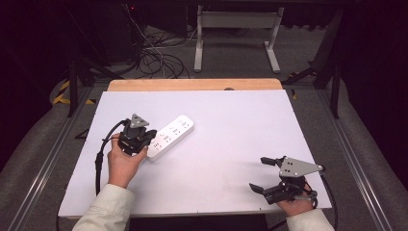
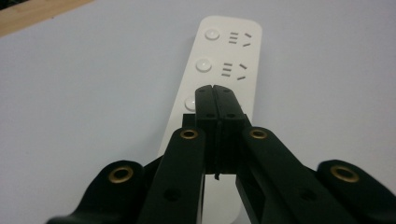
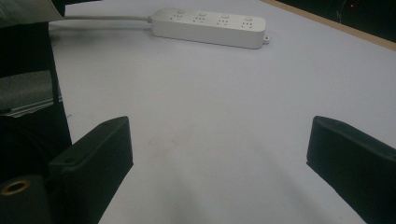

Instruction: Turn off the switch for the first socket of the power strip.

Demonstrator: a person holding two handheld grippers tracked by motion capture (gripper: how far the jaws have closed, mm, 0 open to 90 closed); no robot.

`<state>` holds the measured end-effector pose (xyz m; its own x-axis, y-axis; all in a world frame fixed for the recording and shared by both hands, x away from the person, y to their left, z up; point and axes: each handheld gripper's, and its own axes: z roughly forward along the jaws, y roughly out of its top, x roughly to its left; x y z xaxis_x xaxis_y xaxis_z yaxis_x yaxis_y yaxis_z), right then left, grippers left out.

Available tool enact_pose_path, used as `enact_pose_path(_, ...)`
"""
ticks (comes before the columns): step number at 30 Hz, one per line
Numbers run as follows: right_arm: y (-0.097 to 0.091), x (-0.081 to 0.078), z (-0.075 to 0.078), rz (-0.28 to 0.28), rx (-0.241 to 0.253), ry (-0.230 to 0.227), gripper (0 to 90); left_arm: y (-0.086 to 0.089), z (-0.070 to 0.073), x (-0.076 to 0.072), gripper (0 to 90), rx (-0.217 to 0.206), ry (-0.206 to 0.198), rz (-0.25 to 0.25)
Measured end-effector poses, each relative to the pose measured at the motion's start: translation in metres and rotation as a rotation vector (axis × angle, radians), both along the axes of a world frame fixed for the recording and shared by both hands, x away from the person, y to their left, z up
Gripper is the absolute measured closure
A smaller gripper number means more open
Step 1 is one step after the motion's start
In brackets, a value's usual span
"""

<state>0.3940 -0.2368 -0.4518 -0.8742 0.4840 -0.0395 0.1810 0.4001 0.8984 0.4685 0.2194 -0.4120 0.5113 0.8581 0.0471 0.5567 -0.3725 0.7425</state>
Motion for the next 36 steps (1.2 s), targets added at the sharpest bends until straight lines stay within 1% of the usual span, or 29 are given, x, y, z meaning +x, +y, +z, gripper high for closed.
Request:
enact_pose_path(1, 0.0, 0.0, 0.0, -0.001, 0.0, -0.001, 7.1, -0.001, 0.005, -0.004, 90.0, -0.007, 0.0, -0.015)
enact_pose_path(2, 0.0, -0.001, 0.0, -0.003, 0.001, -0.002, 7.1, -0.001, 0.006, -0.005, 90.0, -0.004, -0.002, -0.023)
enact_pose_path(3, -0.001, -0.001, 0.0, -0.001, 0.003, -0.003, 7.1, 0.0, 0.007, -0.006, 89.9, -0.005, -0.005, -0.024)
enact_pose_path(4, -0.001, -0.001, 0.0, -0.003, 0.002, -0.003, 7.1, 0.0, 0.008, -0.007, 89.9, -0.017, 0.001, -0.024)
enact_pose_path(10, 0.0, -0.001, 0.0, -0.005, 0.001, -0.002, 7.1, 0.003, 0.012, -0.011, 87.8, -0.021, 0.0, -0.031)
enact_pose_path(14, -0.001, 0.0, 0.0, -0.006, 0.0, -0.002, 7.1, 0.004, 0.015, -0.013, 85.6, -0.024, -0.01, -0.036)
enact_pose_path(16, -0.001, 0.0, 0.0, -0.005, 0.002, -0.002, 7.1, 0.004, 0.016, -0.014, 82.9, -0.001, -0.031, -0.031)
enact_pose_path(17, -0.001, 0.0, 0.0, -0.005, 0.002, -0.002, 7.1, 0.003, 0.017, -0.016, 80.8, -0.01, -0.034, -0.032)
enact_pose_path(18, -0.001, 0.0, 0.0, -0.005, 0.002, -0.002, 7.1, 0.003, 0.017, -0.016, 78.2, -0.01, -0.034, -0.032)
enact_pose_path(19, -0.001, 0.0, 0.0, -0.007, 0.003, -0.002, 7.1, 0.003, 0.02, -0.018, 75.3, -0.01, -0.055, -0.047)
enact_pose_path(21, -0.001, 0.0, 0.0, -0.007, 0.005, -0.002, 7.1, 0.003, 0.024, -0.023, 68.1, -0.03, -0.079, -0.059)
enact_pose_path(22, -0.001, 0.0, 0.001, -0.007, 0.007, -0.001, 7.1, 0.004, 0.027, -0.025, 63.6, -0.033, -0.089, -0.073)
enact_pose_path(23, -0.001, 0.0, 0.001, -0.007, 0.006, -0.003, 7.1, 0.004, 0.028, -0.026, 59.8, -0.047, -0.089, -0.084)
enact_pose_path(24, -0.001, -0.001, 0.001, -0.007, 0.006, -0.004, 7.1, 0.004, 0.028, -0.026, 56.5, -0.047, -0.089, -0.084)
enact_pose_path(25, -0.001, -0.001, 0.001, -0.008, 0.003, -0.005, 7.1, 0.007, 0.035, -0.032, 53.7, -0.072, -0.113, -0.105)
enact_pose_path(26, -0.001, -0.001, 0.001, -0.009, 0.004, -0.005, 7.1, 0.007, 0.035, -0.032, 51.9, -0.072, -0.113, -0.105)
enact_pose_path(27, -0.002, -0.001, 0.001, -0.009, 0.004, -0.006, 7.1, 0.01, 0.039, -0.038, 50.2, -0.13, -0.121, -0.128)
enact_pose_path(28, -0.002, -0.001, 0.001, -0.009, 0.004, -0.006, 7.1, 0.01, 0.039, -0.038, 48.4, -0.13, -0.121, -0.128)
enact_pose_path(29, -0.002, -0.001, 0.001, -0.008, 0.008, -0.006, 7.1, 0.013, 0.043, -0.044, 47.2, -0.166, -0.116, -0.148)
enact_pose_path(30, -0.002, -0.001, 0.001, -0.008, 0.008, -0.006, 7.1, 0.013, 0.043, -0.044, 45.7, -0.166, -0.116, -0.148)
enact_pose_path(31, -0.002, 0.0, 0.001, -0.007, 0.007, -0.005, 7.1, 0.016, 0.046, -0.049, 44.1, -0.175, -0.103, -0.153)
enact_pose_path(32, -0.001, 0.0, 0.001, -0.006, 0.006, -0.006, 7.1, 0.016, 0.046, -0.049, 43.1, -0.175, -0.103, -0.153)
enact_pose_path(33, -0.001, 0.0, 0.001, -0.006, 0.005, -0.006, 7.1, 0.018, 0.046, -0.054, 42.2, -0.193, -0.094, -0.171)
enact_pose_path(34, -0.001, -0.001, 0.001, -0.007, 0.004, -0.006, 7.1, 0.019, 0.045, -0.057, 41.8, -0.193, -0.1, -0.186)
enact_pose_path(35, -0.001, -0.001, 0.001, -0.006, 0.005, -0.006, 7.1, 0.019, 0.045, -0.057, 41.2, -0.193, -0.1, -0.186)
enact_pose_path(36, -0.001, -0.001, 0.001, -0.006, 0.005, -0.006, 7.1, 0.019, 0.043, -0.061, 41.2, -0.188, -0.106, -0.204)
